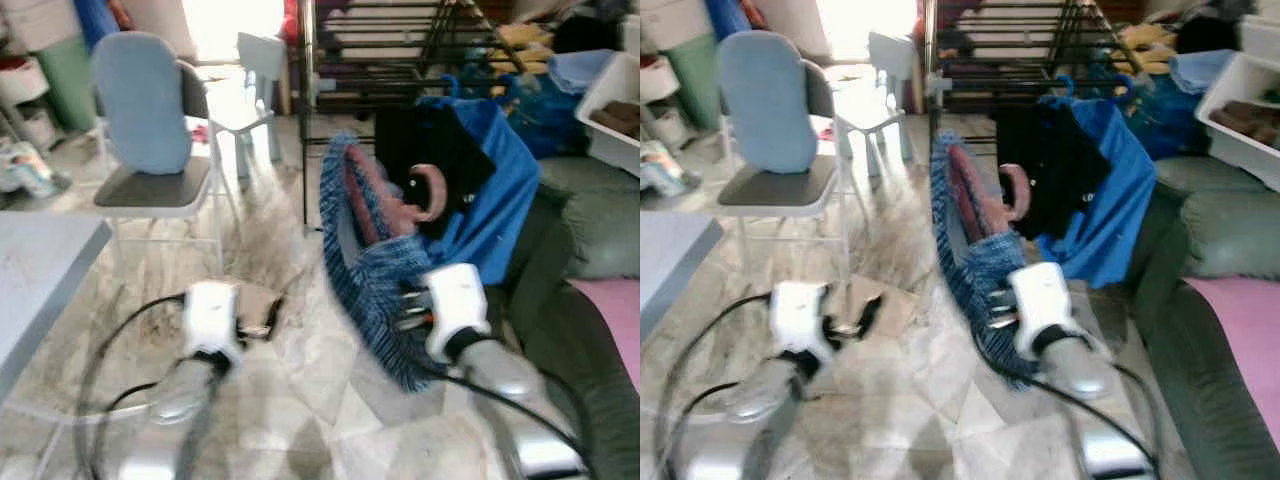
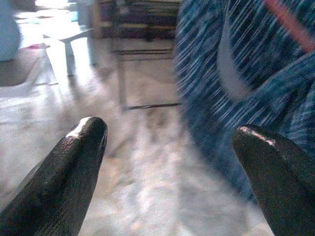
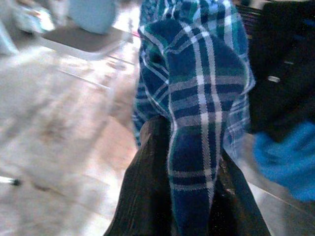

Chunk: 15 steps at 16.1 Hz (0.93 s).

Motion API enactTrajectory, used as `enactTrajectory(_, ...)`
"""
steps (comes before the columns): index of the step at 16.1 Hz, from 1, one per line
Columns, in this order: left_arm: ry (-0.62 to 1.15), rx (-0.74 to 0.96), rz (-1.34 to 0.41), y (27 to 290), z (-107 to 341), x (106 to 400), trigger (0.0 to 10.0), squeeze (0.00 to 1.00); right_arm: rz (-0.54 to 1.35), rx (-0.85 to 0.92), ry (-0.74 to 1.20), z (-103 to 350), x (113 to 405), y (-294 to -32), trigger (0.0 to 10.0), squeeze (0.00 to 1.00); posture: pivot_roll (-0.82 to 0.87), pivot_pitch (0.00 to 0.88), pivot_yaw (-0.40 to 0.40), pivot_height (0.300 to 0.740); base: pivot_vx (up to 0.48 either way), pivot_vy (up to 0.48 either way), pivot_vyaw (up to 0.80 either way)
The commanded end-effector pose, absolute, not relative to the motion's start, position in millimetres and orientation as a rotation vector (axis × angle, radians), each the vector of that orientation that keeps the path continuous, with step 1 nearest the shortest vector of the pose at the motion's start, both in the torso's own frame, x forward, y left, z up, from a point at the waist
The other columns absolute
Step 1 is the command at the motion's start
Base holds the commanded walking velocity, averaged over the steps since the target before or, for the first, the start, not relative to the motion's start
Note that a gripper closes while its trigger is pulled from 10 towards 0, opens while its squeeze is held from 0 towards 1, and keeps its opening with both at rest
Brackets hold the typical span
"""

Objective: Hang hanger

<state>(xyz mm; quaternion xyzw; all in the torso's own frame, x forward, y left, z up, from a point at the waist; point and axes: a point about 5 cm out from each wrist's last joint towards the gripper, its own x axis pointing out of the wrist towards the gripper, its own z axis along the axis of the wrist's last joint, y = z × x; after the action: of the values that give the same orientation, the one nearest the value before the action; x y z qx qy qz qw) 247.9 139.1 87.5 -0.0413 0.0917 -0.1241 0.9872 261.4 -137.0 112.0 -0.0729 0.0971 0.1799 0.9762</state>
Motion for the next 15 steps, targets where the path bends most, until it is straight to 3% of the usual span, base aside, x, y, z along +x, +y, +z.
enactTrajectory(1, 0.177, -0.085, -0.261, 134.0, 89.1, 247.8, 10.0, 0.0, 0.357, -0.156, 0.167, 118.0, 263.5, -140.9, 10.0, 0.0, -0.12, 0.0, 0.017, 0.74, 0.0, -0.27, 0.63)
enactTrajectory(11, 0.189, -0.086, -0.256, 133.6, 86.8, 246.4, 10.0, 0.0, 0.371, -0.152, 0.174, 115.6, 262.2, -138.9, 10.0, 0.0, -0.12, 0.0, 0.013, 0.74, 0.0, -0.272, 0.05)
enactTrajectory(15, 0.194, -0.084, -0.254, 133.5, 86.1, 246.0, 10.0, 0.0, 0.374, -0.151, 0.177, 115.1, 261.5, -138.9, 10.0, 0.0, -0.13, 0.0, 0.015, 0.74, 0.0, 0.0, 0.0)
